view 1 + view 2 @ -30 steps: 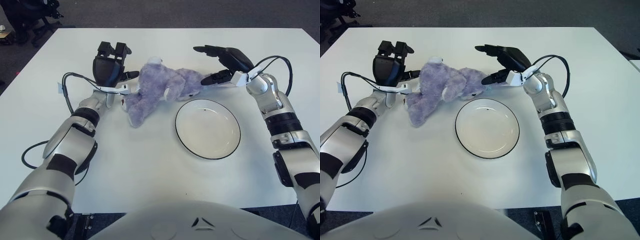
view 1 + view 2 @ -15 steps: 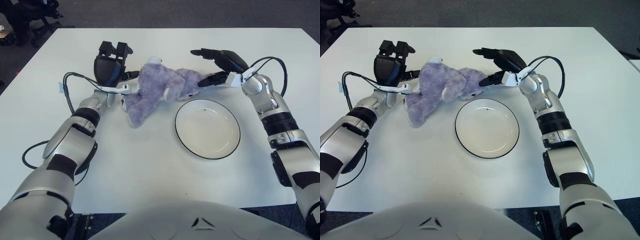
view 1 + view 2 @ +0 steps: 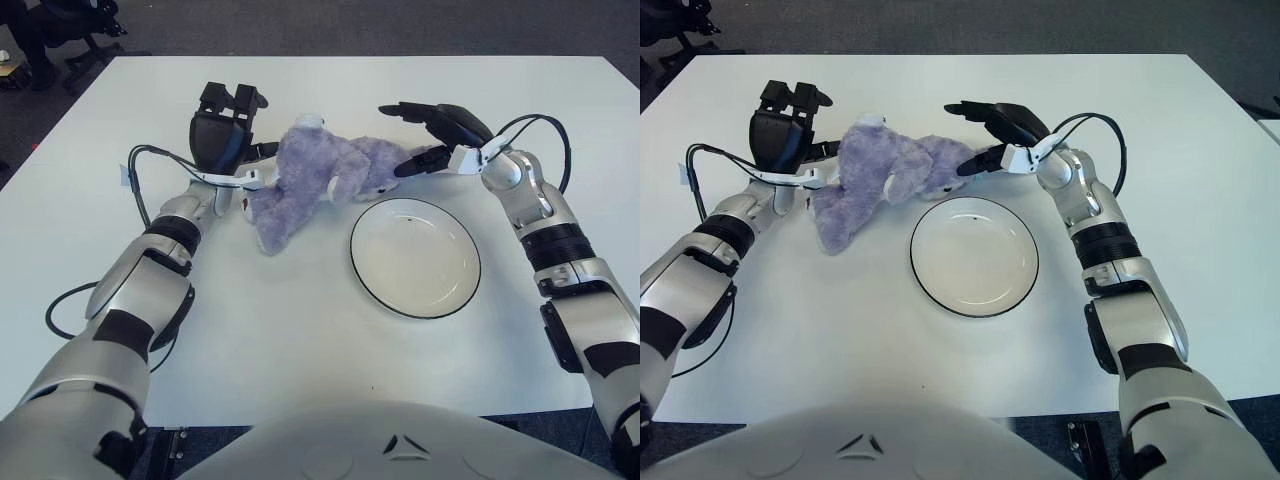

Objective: Put the doll into the plate.

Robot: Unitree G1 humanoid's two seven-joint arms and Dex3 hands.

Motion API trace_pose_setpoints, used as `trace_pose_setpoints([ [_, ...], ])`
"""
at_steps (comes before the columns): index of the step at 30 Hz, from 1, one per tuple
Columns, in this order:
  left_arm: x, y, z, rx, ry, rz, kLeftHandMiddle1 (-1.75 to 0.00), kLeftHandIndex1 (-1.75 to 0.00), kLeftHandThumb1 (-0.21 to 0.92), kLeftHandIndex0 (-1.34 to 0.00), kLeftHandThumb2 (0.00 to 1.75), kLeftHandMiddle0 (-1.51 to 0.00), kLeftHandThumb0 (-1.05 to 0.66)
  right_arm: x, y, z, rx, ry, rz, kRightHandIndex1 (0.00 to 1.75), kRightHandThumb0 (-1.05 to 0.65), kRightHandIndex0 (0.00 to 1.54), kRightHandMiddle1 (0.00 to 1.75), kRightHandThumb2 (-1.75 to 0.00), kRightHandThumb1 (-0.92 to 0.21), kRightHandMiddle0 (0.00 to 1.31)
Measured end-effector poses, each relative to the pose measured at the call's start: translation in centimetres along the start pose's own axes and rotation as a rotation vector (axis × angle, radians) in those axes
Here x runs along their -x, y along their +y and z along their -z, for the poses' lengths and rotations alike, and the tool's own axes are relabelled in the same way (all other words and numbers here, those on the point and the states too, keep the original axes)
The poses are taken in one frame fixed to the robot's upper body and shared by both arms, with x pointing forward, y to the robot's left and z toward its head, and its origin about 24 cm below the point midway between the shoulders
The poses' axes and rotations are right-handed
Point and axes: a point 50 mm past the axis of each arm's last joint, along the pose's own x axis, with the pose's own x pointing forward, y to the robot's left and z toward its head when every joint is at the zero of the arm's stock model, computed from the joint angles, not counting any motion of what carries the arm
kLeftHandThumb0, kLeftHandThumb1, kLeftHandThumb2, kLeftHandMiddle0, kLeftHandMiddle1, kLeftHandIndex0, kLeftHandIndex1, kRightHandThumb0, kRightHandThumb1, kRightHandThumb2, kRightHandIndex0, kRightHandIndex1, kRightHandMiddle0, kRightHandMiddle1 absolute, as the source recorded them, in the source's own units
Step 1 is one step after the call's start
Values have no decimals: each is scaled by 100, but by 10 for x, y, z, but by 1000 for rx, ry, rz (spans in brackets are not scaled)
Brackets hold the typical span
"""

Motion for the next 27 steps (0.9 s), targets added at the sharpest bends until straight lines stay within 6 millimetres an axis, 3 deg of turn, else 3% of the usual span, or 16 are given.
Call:
trace_pose_setpoints([
  [17,-1,1,0,10,2,-6,-148,-161,92,-12,41,-43,0,6,7,0,-144,-15,-135,1,-84,42,1,-9,-92,48],
  [27,-1,1,0,13,6,-6,-148,-161,92,-13,41,-43,0,15,7,-7,-278,-43,-202,0,-79,43,1,-3,-92,48],
])
